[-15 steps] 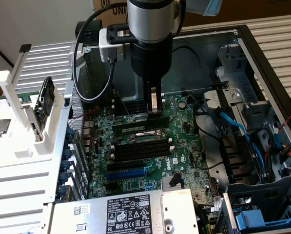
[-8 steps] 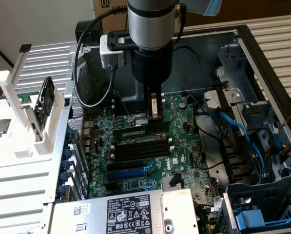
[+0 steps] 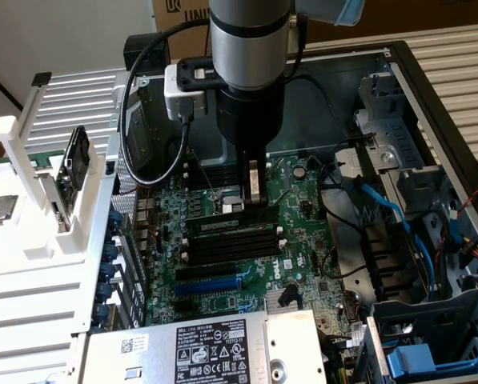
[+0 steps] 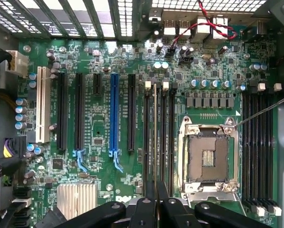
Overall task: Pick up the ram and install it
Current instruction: 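Insert the ram into the slot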
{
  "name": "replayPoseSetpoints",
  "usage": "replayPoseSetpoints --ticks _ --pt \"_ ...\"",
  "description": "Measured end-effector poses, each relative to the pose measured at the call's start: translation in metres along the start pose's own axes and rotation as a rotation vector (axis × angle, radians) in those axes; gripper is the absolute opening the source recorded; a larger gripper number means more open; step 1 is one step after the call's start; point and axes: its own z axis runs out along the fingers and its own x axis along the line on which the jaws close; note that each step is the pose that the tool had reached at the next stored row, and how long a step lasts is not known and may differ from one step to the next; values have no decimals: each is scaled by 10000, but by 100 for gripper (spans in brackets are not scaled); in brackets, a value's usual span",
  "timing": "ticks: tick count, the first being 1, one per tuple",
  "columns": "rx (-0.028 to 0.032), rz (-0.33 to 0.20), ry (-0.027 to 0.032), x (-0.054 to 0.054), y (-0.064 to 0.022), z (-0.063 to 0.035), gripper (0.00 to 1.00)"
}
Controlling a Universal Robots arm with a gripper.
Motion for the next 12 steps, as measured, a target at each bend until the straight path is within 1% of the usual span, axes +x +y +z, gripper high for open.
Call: replayPoseSetpoints --ticks 4,12 --pt "0 1 0 14 0 16 12" --pt "0 0 1 19 -3 96 12"
